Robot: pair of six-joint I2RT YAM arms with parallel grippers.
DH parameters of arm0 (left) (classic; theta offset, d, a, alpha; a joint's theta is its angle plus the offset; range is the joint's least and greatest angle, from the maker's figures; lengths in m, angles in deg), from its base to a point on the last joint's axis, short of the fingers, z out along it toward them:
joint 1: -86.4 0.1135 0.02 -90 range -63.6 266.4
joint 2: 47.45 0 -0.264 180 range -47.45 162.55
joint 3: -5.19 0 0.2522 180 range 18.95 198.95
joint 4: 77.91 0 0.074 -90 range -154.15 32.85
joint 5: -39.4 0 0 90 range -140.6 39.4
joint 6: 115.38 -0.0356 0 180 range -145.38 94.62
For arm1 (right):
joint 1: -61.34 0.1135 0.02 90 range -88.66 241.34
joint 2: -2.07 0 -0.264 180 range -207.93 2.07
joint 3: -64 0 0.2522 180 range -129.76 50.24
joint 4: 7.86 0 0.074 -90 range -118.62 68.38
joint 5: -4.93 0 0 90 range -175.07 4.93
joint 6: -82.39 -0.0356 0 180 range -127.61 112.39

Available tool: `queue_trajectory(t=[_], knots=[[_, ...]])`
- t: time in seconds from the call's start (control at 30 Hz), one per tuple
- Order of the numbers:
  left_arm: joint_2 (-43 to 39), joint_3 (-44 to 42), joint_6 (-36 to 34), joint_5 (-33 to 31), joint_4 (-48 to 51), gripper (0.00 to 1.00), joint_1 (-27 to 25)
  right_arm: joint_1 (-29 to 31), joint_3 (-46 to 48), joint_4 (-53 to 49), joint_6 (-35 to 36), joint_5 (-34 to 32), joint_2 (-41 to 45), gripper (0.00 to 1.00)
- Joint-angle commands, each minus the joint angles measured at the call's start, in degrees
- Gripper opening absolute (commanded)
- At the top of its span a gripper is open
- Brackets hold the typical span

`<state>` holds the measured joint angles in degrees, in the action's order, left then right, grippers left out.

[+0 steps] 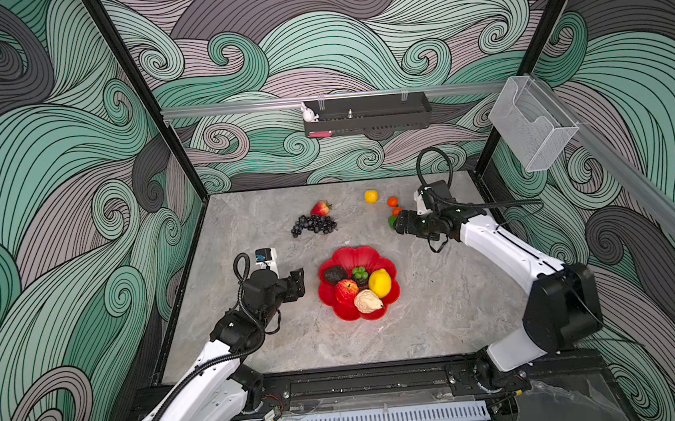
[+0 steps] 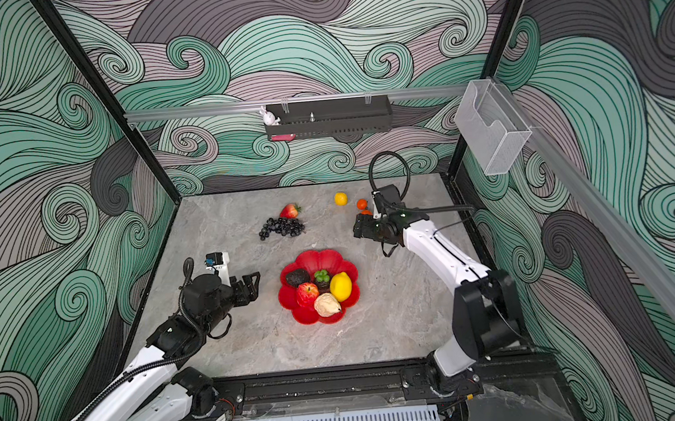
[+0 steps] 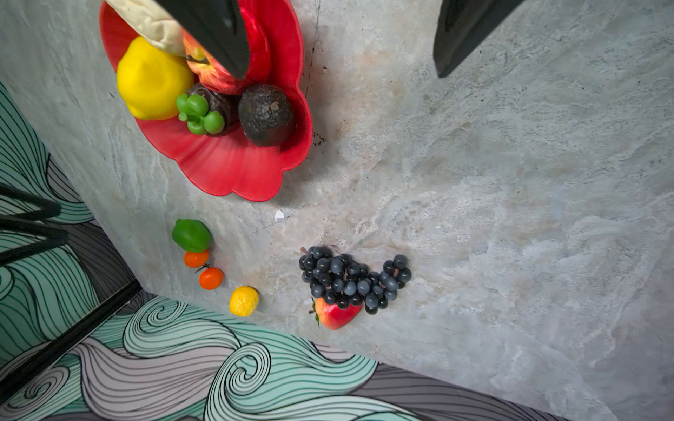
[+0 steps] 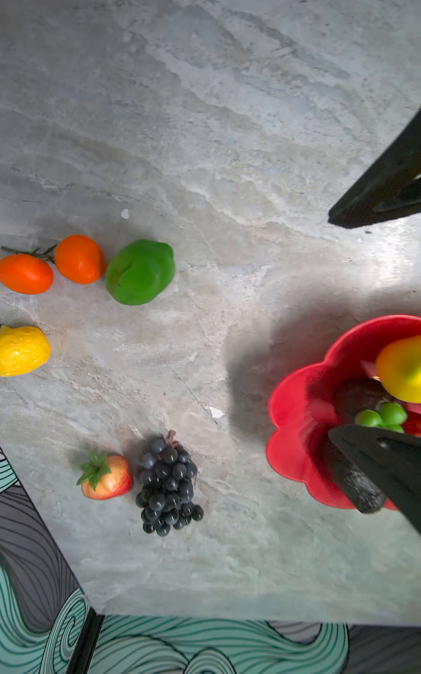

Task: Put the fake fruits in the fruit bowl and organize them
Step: 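Move the right gripper to the green lime and grasp it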

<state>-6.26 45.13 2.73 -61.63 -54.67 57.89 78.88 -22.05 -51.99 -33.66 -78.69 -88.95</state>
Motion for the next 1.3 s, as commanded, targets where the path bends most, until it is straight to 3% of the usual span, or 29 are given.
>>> queue_trajectory(t=[0.0, 0.17, 0.53, 0.83, 1.27], knots=[[-2.95, -1.95, -0.87, -1.72, -7.07, 0.83, 0.56, -0.9, -4.23, -1.58, 4.13, -2.31, -6.21, 0.85], [-4.21, -4.89, -1.16, -0.93, -9.08, 0.84, 0.48, -2.71, -10.93, -3.15, 7.68, -1.17, -16.71, 0.85], [-3.78, -6.66, -2.18, 1.61, -12.06, 0.85, 0.56, -4.25, -23.85, -7.87, 13.5, -1.06, -30.67, 0.81], [-3.08, -6.66, -2.37, 1.61, -12.31, 0.85, 0.51, -4.36, -31.18, -10.84, 15.67, -0.71, -37.14, 0.73], [-0.87, -5.65, -2.28, 1.46, -12.3, 0.85, 0.57, -4.09, -33.57, -11.22, 15.67, 0.9, -40.44, 0.55]])
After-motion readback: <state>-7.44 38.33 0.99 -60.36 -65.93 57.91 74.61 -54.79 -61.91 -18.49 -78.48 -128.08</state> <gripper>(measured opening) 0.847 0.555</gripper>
